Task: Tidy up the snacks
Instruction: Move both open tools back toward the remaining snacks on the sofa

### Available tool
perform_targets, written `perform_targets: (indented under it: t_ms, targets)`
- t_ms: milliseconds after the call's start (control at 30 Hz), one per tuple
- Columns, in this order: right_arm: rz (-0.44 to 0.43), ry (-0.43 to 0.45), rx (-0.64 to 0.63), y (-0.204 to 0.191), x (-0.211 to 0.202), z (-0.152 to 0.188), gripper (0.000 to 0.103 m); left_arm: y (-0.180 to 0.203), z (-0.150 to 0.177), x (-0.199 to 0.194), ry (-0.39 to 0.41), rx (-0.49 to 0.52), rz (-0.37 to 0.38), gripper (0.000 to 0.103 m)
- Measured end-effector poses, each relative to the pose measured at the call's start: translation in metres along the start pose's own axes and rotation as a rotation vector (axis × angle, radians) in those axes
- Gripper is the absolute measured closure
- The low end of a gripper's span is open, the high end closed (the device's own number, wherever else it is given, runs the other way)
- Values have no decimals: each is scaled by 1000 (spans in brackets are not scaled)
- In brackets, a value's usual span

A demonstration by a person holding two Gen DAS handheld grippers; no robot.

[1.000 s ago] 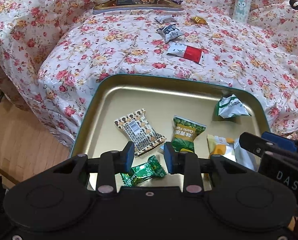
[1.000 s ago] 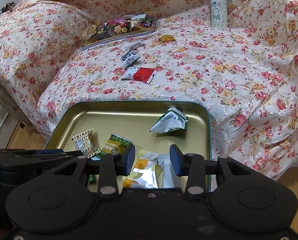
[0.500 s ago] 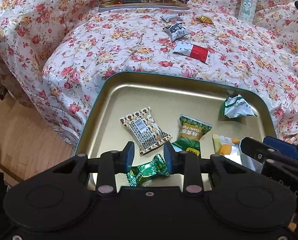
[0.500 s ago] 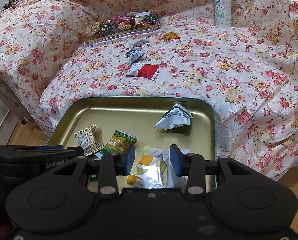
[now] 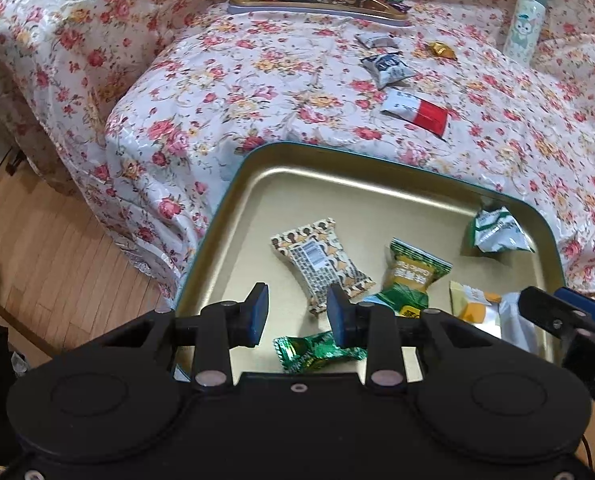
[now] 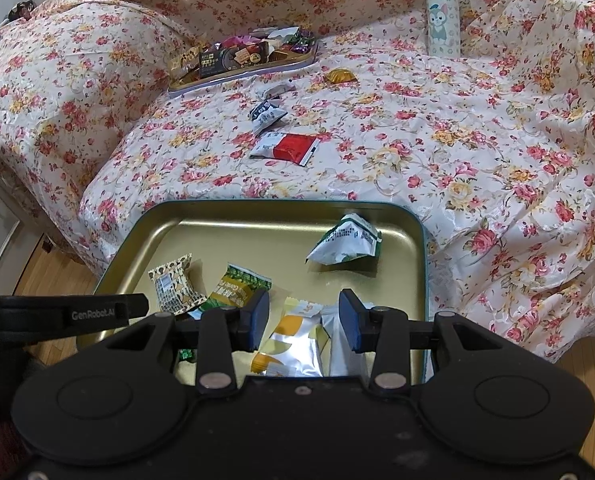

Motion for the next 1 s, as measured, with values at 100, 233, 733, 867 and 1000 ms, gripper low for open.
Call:
perform_targets:
  t_ms: [100, 233, 733, 867, 1000]
  targets:
    - [-3, 1, 9, 2, 0, -2, 61, -4, -3, 2, -5, -13, -4, 63]
    - [-2, 3, 18, 4, 1, -7, 61, -8, -9, 4, -6, -19, -9, 63]
    - [10, -3, 30, 12, 12, -37, 61, -11, -45, 12, -18, -12, -18, 63]
    - [13, -19, 26, 13, 22, -49, 61, -9, -55, 21, -35, -7, -19, 63]
    - [13, -33, 19, 12, 33, -63, 61, -6, -66, 29, -49, -1, -19, 63]
Point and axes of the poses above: each gripper's, at about its wrist camera, not at the fingertips, and x roughly the way its jaws point, y to its right, z to its underside, the point moved 5 cm from there along x, roughly the way its jaws point, and after that the axes turned 7 degrees about -z, right-handed, at the moved point
